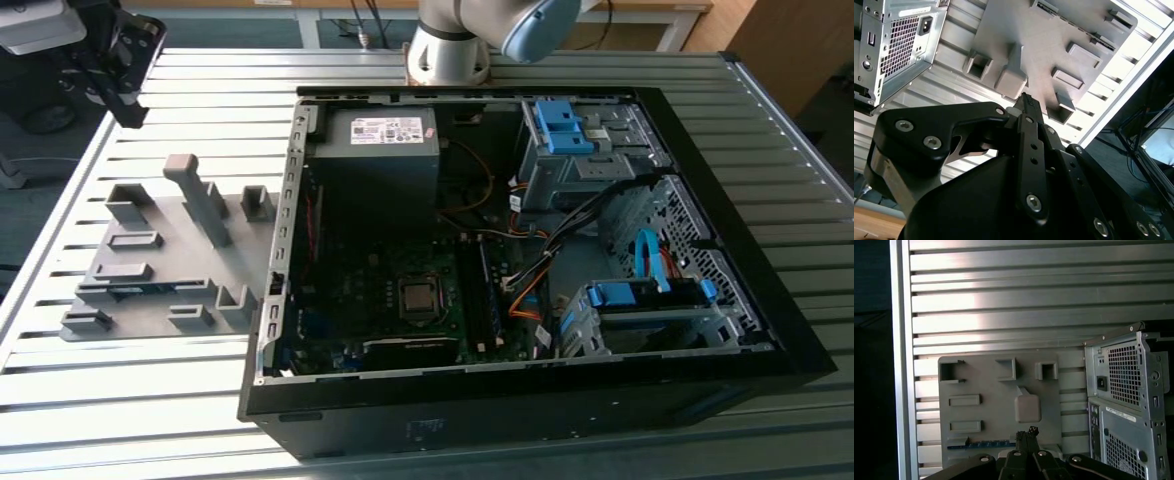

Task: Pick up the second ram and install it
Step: 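Reach for the second ram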

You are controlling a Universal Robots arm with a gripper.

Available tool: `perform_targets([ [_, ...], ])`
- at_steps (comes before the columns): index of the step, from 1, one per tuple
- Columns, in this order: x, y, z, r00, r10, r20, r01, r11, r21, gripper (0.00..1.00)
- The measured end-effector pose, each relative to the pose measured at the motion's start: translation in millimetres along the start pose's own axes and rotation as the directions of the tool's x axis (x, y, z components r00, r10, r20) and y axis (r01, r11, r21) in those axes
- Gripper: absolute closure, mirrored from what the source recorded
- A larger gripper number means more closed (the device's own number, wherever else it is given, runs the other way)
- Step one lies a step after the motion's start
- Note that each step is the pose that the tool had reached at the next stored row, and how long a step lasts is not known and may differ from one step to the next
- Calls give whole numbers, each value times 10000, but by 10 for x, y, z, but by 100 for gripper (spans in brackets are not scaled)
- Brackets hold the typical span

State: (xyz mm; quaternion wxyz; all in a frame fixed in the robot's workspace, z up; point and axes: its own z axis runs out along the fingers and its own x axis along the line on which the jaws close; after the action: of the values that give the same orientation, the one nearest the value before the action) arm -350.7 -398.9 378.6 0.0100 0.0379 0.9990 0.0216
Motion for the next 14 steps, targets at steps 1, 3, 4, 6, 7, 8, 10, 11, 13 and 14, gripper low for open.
perform_targets([
  [1,6,0,0,10000,0,0,0,10000,0,89],
  [3,18,-2,1,10000,0,0,0,10000,0,89],
  [4,24,-2,1,10000,0,0,0,10000,0,89],
  [6,36,-3,2,10000,0,0,0,10000,0,89],
  [7,41,-3,2,10000,0,0,0,10000,0,89],
  [8,47,-4,3,10000,0,-1,0,10000,0,89],
  [10,57,-5,3,10000,-1,-2,1,10000,0,89],
  [11,62,-5,4,10000,-1,-2,1,10000,0,89],
  [13,73,-6,5,10000,0,-3,0,10000,0,89],
  [14,78,-6,5,10000,0,-4,0,10000,0,89],
])
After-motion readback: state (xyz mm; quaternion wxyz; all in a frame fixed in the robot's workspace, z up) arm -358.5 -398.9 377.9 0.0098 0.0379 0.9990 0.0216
